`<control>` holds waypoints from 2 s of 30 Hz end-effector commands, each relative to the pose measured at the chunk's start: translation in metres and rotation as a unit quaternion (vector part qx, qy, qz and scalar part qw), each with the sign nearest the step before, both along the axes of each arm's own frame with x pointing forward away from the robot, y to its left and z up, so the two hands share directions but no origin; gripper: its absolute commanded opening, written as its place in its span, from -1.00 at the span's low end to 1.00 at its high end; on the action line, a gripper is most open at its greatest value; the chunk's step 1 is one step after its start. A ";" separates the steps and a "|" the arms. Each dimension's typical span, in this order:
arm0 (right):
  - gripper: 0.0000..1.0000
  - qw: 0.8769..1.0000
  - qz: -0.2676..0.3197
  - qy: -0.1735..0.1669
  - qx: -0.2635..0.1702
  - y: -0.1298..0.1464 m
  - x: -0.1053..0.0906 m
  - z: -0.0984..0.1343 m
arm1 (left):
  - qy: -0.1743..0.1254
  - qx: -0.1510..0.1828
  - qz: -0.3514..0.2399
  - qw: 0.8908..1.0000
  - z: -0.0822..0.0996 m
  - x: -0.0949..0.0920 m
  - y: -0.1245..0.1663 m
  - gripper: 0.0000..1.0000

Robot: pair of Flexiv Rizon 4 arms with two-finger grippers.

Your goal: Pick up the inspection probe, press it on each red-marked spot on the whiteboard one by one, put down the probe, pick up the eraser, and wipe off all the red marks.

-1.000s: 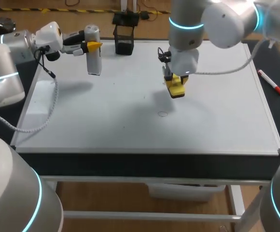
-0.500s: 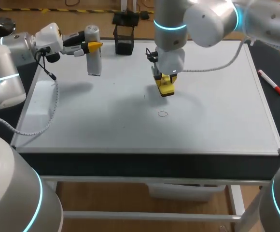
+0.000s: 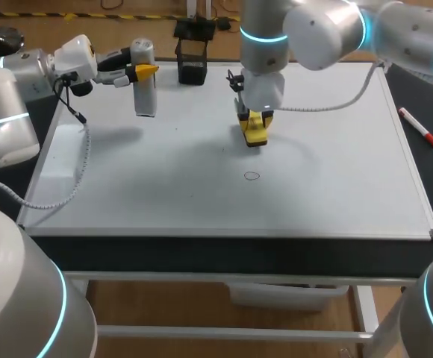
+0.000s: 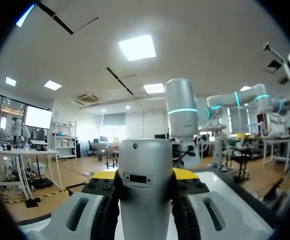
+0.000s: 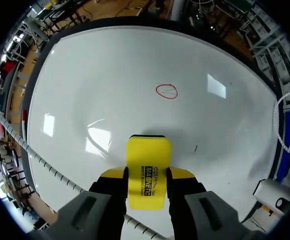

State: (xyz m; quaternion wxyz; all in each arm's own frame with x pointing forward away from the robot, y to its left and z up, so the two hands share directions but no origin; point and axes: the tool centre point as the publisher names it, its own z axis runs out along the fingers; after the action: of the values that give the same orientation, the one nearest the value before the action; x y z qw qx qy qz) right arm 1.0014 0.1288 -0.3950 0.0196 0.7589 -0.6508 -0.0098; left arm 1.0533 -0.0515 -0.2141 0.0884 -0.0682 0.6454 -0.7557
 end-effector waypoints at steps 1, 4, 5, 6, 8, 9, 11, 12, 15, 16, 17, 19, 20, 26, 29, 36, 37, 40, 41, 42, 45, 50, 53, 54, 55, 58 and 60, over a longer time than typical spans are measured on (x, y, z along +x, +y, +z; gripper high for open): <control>-1.00 1.000 -0.002 0.009 -0.006 0.003 0.009 -0.006 | -0.002 -0.001 0.001 1.000 0.000 0.000 0.000 -1.00; -1.00 1.000 -0.008 0.008 -0.004 0.002 0.013 -0.009 | -0.002 -0.001 0.001 1.000 0.000 0.000 0.000 -1.00; -1.00 1.000 -0.013 0.011 -0.004 0.003 0.014 -0.010 | -0.002 -0.001 0.001 1.000 0.000 0.000 0.000 -1.00; -1.00 1.000 -0.016 0.015 -0.008 0.003 0.015 -0.012 | -0.002 -0.001 0.001 1.000 0.000 0.000 0.000 -1.00; -1.00 1.000 -0.023 0.016 -0.011 0.002 0.017 -0.016 | -0.002 -0.001 0.001 1.000 0.000 0.000 0.000 -1.00; -1.00 1.000 -0.023 0.016 -0.011 0.002 0.017 -0.017 | -0.002 -0.001 0.001 1.000 0.000 0.000 0.000 -1.00; -1.00 0.999 -0.024 0.017 -0.012 0.002 0.018 -0.019 | -0.002 -0.001 0.001 1.000 0.000 0.000 0.000 -1.00; -1.00 0.999 -0.025 0.017 -0.013 0.002 0.017 -0.019 | -0.002 -0.001 0.001 1.000 0.000 0.000 0.000 -1.00; -1.00 0.999 -0.029 0.017 -0.014 0.001 0.018 -0.021 | -0.002 -0.001 0.001 1.000 0.000 0.000 0.000 -1.00; -1.00 0.999 -0.029 0.018 -0.015 0.000 0.018 -0.022 | -0.002 -0.001 0.001 1.000 0.000 0.000 0.000 -1.00; -1.00 0.999 -0.033 0.018 -0.015 -0.002 0.019 -0.023 | -0.002 -0.001 0.001 1.000 0.000 0.000 0.000 -1.00; -1.00 0.999 -0.035 0.017 -0.016 -0.005 0.021 -0.024 | -0.002 -0.001 0.001 1.000 0.000 0.000 0.000 -1.00; -1.00 0.999 -0.041 0.017 -0.018 -0.008 0.021 -0.024 | -0.002 -0.001 0.001 1.000 0.000 0.000 0.000 -1.00; -1.00 0.997 -0.068 0.006 -0.017 -0.026 0.031 -0.024 | -0.002 -0.001 0.001 1.000 0.000 0.000 0.000 -1.00; -1.00 0.997 -0.075 0.005 -0.018 -0.038 0.035 -0.025 | -0.002 -0.001 0.001 1.000 0.000 0.000 0.000 -1.00; -1.00 0.995 -0.092 -0.003 -0.022 -0.067 0.042 -0.028 | -0.002 -0.001 0.001 1.000 0.000 0.000 0.000 -1.00; -1.00 0.995 -0.095 -0.003 -0.023 -0.070 0.042 -0.028 | -0.002 -0.001 0.001 1.000 0.000 0.000 0.000 -1.00; -1.00 0.995 -0.097 -0.007 -0.023 -0.081 0.044 -0.026 | -0.002 -0.001 0.001 1.000 0.000 0.000 0.000 -1.00; -1.00 0.995 -0.096 -0.007 -0.023 -0.086 0.044 -0.024 | -0.002 -0.001 0.001 1.000 0.000 0.000 0.000 -1.00; -1.00 0.995 -0.095 -0.005 -0.024 -0.091 0.045 -0.022 | -0.002 -0.001 0.001 1.000 0.000 0.000 0.000 -1.00; -1.00 0.996 -0.088 -0.003 -0.023 -0.104 0.046 -0.010 | -0.002 -0.001 0.001 1.000 0.000 0.000 0.000 -1.00; -1.00 0.997 -0.077 0.008 -0.020 -0.132 0.050 0.009 | -0.002 -0.001 0.001 1.000 0.000 0.000 0.000 -1.00; -1.00 0.997 -0.081 0.006 -0.012 -0.152 0.056 0.024 | -0.002 -0.001 0.001 1.000 0.000 0.000 0.000 -1.00; -1.00 0.997 -0.081 0.006 -0.012 -0.155 0.057 0.026 | -0.002 -0.001 0.001 1.000 0.000 0.000 0.000 -1.00; -1.00 0.997 -0.080 0.005 -0.011 -0.162 0.058 0.031 | -0.002 -0.001 0.001 1.000 0.000 0.000 0.000 -1.00; -1.00 0.997 -0.075 0.002 -0.008 -0.174 0.061 0.041 | -0.002 -0.001 0.001 1.000 0.000 0.000 0.000 -1.00; -1.00 0.998 -0.070 -0.005 -0.010 -0.180 0.061 0.046 | -0.002 -0.001 0.001 1.000 0.000 0.000 0.000 -1.00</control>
State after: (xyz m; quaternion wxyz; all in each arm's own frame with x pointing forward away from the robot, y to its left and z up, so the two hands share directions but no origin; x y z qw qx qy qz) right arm 1.0689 -0.0352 -0.3624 0.0297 0.7076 -0.7059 -0.0043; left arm 1.0532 -0.0515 -0.2141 0.0884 -0.0683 0.6454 -0.7556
